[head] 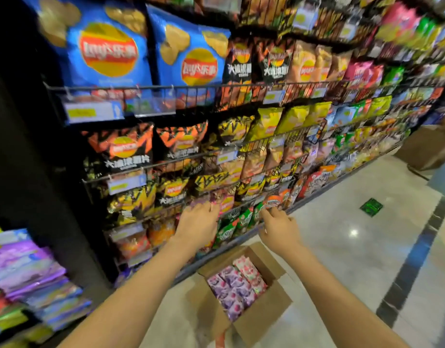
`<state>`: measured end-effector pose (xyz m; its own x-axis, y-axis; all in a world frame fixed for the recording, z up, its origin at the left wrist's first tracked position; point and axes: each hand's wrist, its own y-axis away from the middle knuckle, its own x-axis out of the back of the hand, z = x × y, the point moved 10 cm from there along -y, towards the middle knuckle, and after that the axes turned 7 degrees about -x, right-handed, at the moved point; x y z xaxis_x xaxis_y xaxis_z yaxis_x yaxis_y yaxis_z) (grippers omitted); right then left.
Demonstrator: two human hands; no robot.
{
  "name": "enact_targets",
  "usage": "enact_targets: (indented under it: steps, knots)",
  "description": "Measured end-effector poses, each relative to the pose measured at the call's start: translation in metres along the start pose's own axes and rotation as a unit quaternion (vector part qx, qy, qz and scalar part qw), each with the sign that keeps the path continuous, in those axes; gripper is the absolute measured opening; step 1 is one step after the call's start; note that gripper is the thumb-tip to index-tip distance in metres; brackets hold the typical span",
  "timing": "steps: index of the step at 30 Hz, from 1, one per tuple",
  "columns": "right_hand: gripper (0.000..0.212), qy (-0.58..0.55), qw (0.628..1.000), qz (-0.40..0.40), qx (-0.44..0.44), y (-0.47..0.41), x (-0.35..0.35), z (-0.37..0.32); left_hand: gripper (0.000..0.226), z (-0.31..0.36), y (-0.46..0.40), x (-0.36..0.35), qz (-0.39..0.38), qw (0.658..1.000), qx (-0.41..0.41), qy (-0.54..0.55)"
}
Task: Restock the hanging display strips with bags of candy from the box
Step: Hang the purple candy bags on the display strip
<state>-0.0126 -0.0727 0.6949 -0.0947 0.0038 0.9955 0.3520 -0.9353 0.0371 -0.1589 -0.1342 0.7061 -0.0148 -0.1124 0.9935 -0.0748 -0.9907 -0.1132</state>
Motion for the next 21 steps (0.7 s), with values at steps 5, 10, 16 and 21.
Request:
enact_targets:
  steps: [5, 10, 16, 21]
  knots:
    - [0.046, -0.002, 0.996, -0.083, 0.010, -0.025, -0.062, 0.040, 0.038, 0.025, -0.023, -0.061, -0.072, 0.997, 0.025, 0.027]
    - [0.040, -0.005, 0.990, -0.138, -0.004, -0.050, -0.121, 0.066, 0.038, 0.040, -0.034, -0.121, -0.142, 0.987, 0.047, 0.066]
    - [0.047, -0.018, 0.978, -0.206, -0.017, -0.080, -0.186, 0.078, 0.035, 0.040, -0.055, -0.187, -0.210, 0.970, 0.076, 0.091]
    - [0.045, -0.018, 0.970, -0.242, -0.029, -0.114, -0.239, 0.084, 0.041, 0.028, -0.077, -0.243, -0.242, 0.957, 0.109, 0.114]
